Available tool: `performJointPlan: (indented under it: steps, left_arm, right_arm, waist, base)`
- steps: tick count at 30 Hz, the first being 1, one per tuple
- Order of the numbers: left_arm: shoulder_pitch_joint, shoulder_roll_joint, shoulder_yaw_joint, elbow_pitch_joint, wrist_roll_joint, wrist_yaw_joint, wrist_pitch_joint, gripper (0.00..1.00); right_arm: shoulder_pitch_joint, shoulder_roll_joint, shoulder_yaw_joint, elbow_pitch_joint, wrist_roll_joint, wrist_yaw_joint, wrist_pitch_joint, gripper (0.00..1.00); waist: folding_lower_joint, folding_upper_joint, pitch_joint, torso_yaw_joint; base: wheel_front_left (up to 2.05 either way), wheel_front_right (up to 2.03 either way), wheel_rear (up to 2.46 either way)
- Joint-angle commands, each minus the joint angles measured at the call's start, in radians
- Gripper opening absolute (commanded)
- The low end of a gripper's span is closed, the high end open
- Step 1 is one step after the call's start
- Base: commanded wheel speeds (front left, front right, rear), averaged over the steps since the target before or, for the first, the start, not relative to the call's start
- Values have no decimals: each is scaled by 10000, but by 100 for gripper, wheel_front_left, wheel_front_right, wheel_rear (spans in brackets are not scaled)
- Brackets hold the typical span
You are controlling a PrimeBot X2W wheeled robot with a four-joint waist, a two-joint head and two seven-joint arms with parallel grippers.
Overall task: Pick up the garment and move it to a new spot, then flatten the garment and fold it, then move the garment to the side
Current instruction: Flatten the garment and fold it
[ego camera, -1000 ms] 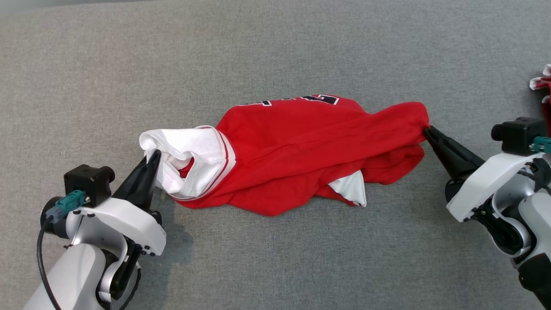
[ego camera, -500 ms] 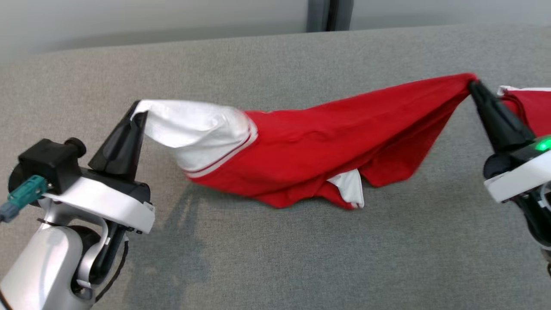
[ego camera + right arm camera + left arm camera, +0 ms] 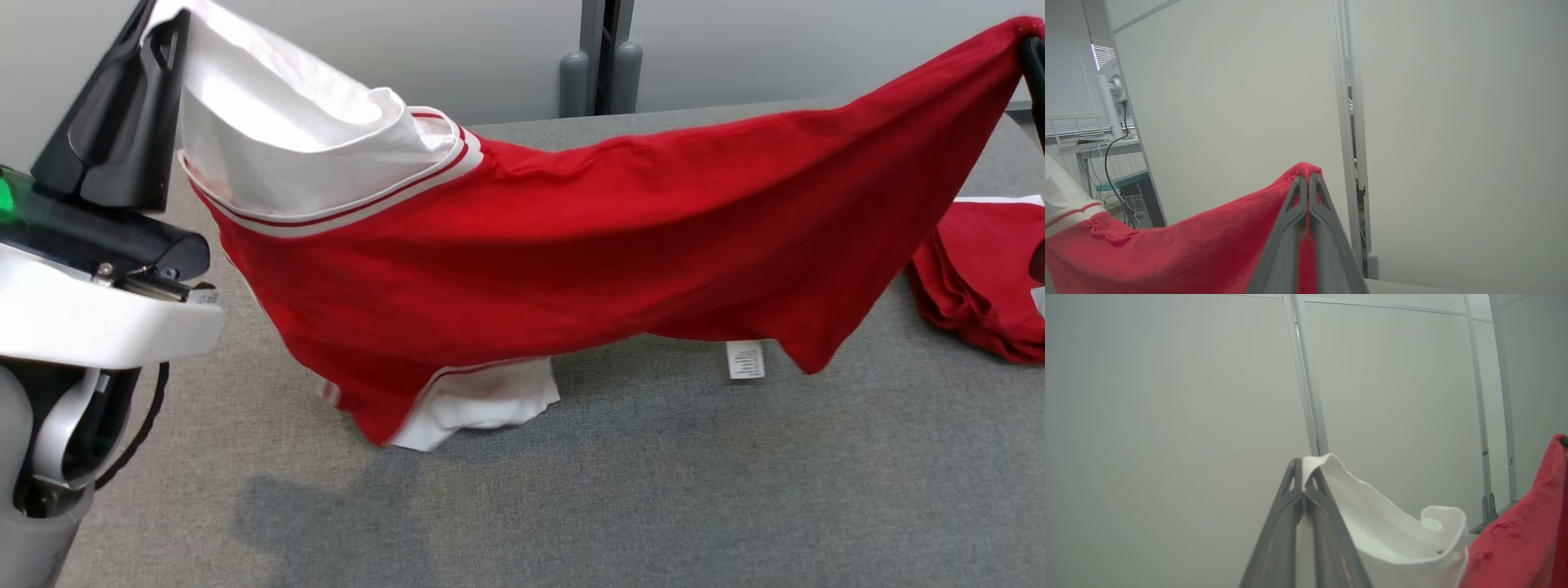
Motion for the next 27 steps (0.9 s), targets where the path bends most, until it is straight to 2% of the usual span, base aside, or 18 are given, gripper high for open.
performJointPlan:
  steps: [1, 7, 13, 20, 24, 27]
  left_arm:
    - [-251, 66, 35, -104, 55, 8, 83, 0]
    - [-904, 81, -119, -109, -53, -153, 470, 0]
    - [-2249, -152, -248, 1082, -471, -663, 707, 0]
    - [-5325, -722, -474, 4270, -496, -1653, 346, 0]
    - [-7319, -1009, -654, 6545, -385, -2164, 200, 0]
    - [-8653, -946, -781, 8129, -71, -2379, -47, 0]
  right_arm:
    - [106, 116, -127, -183, -71, 1, 194, 0]
    - [-200, 512, -385, -542, -252, 1, 805, 0]
    - [-1387, 809, -123, 3, -143, 1, 1238, 0]
    - [-4291, 1193, 656, 2083, -58, 1, 1043, 0]
    - [-6248, 1597, 1083, 3770, -241, 1, 309, 0]
    - [-7560, 2081, 1451, 5222, -467, 1, -503, 0]
  waist:
    - [0, 0, -20, -21]
    - [0, 0, 87, -60]
    - [0, 0, 684, -69]
    - [0, 0, 1804, -75]
    - [0, 0, 2365, -152]
    - [0, 0, 2545, -345]
  base:
    - [0, 0, 0]
    - [0, 0, 0]
    - [0, 0, 0]
    - [0, 0, 0]
    - [0, 0, 0]
    - [0, 0, 0]
